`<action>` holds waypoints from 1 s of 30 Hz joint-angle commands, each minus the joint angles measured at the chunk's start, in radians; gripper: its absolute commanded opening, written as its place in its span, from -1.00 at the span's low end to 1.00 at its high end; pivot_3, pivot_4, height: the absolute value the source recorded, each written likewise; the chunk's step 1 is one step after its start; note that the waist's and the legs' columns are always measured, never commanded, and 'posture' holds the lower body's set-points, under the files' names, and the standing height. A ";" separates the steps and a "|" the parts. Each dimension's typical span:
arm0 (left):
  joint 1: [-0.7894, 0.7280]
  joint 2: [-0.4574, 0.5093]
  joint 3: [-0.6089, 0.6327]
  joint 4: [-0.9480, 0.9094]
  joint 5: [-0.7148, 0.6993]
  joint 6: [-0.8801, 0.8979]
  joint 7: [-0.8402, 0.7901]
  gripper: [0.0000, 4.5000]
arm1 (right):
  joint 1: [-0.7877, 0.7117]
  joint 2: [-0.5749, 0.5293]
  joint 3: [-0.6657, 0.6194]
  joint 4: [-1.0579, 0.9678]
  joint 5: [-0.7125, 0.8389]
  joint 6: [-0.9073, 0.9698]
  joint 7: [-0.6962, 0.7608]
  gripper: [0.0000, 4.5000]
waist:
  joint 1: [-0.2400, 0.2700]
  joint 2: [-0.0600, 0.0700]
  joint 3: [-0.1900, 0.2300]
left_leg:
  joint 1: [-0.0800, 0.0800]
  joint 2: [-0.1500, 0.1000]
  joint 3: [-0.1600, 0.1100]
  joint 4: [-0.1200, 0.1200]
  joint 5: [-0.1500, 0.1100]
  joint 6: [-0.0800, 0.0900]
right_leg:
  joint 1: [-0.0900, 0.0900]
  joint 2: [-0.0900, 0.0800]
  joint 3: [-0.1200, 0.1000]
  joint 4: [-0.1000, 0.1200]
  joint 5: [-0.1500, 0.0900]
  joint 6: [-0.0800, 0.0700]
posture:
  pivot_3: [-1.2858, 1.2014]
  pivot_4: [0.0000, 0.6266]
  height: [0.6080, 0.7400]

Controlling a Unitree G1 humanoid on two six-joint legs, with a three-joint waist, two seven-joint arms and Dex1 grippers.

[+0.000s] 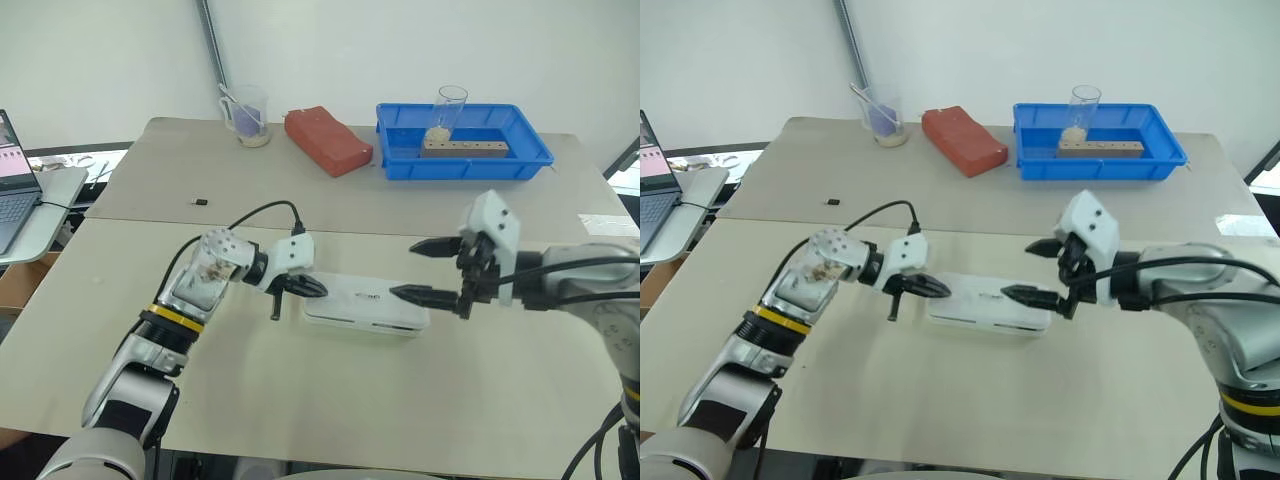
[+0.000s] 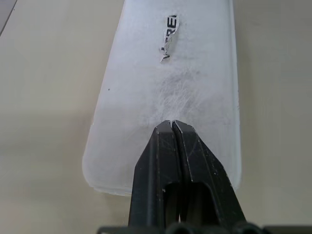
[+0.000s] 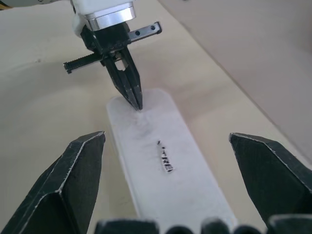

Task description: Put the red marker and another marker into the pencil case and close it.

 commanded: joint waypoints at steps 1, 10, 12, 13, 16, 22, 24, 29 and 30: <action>0.024 -0.002 -0.065 -0.018 0.075 -0.066 0.054 -0.96 | 0.022 0.000 0.028 0.024 -0.057 -0.087 -0.002 1.00 | 0.001 0.000 0.000 | 0.000 0.000 0.000 0.000 0.000 0.000 | 0.000 0.000 0.000 0.000 0.000 0.000 | 0.03 -0.52 1.00; -0.002 0.002 0.048 -0.042 -0.010 -0.065 0.104 -0.96 | 0.081 -0.031 0.013 0.140 -0.118 -0.212 0.061 1.00 | -0.006 0.000 -0.002 | 0.001 0.000 0.000 0.000 0.000 0.000 | 0.000 0.001 0.000 0.000 0.000 0.000 | 0.03 -0.52 1.00; -0.021 -0.001 0.186 -0.080 -0.126 0.043 0.146 -0.72 | 0.112 -0.035 -0.013 0.190 -0.131 -0.266 0.084 1.00 | -0.006 -0.001 -0.001 | -0.001 0.000 0.000 0.000 0.000 0.000 | -0.001 0.001 0.000 0.001 0.000 0.000 | 0.03 -0.52 1.00; -0.027 0.002 0.231 -0.098 -0.166 0.098 0.163 -0.58 | 0.124 -0.036 -0.025 0.208 -0.133 -0.287 0.097 1.00 | -0.007 -0.002 -0.001 | 0.000 0.000 0.000 0.000 0.000 0.000 | -0.001 0.001 0.000 0.001 0.000 0.000 | 0.03 -0.52 1.00; 0.033 0.097 0.341 -0.169 -0.226 0.143 0.159 0.05 | 0.154 -0.046 -0.041 0.308 -0.188 -0.386 0.119 1.00 | -0.013 -0.002 0.000 | 0.000 0.001 -0.001 -0.001 0.000 0.000 | -0.001 0.002 0.000 0.001 -0.001 0.001 | 0.03 -0.52 1.00; 0.266 0.293 0.518 -0.247 -0.279 0.141 0.151 0.98 | 0.202 -0.062 -0.075 0.434 -0.271 -0.503 0.116 1.00 | -0.016 -0.001 0.000 | 0.004 0.001 0.000 -0.003 0.000 0.000 | 0.001 0.001 0.001 0.001 -0.001 0.000 | 0.03 -0.52 1.00; 0.332 0.312 0.577 -0.271 -0.265 0.124 0.213 0.98 | 0.214 -0.058 -0.101 0.442 -0.270 -0.511 0.104 1.00 | -0.015 -0.001 0.000 | 0.004 0.001 0.000 -0.003 0.000 0.000 | 0.000 0.001 0.001 0.002 -0.001 0.000 | 0.03 -0.52 1.00; 0.445 0.317 0.623 -0.320 -0.218 0.095 0.336 0.98 | 0.224 -0.028 -0.142 0.440 -0.279 -0.511 0.047 1.00 | 0.002 -0.003 0.000 | 0.009 0.001 0.002 -0.003 0.000 -0.001 | 0.001 -0.004 -0.001 -0.001 -0.002 -0.001 | 0.03 -0.52 1.00; 0.453 0.318 0.623 -0.323 -0.217 0.096 0.348 0.98 | 0.225 -0.025 -0.143 0.436 -0.281 -0.510 0.042 1.00 | 0.003 -0.002 0.000 | 0.008 0.001 0.003 -0.004 0.000 -0.001 | 0.001 -0.005 -0.001 -0.002 -0.002 -0.001 | 0.03 -0.52 1.00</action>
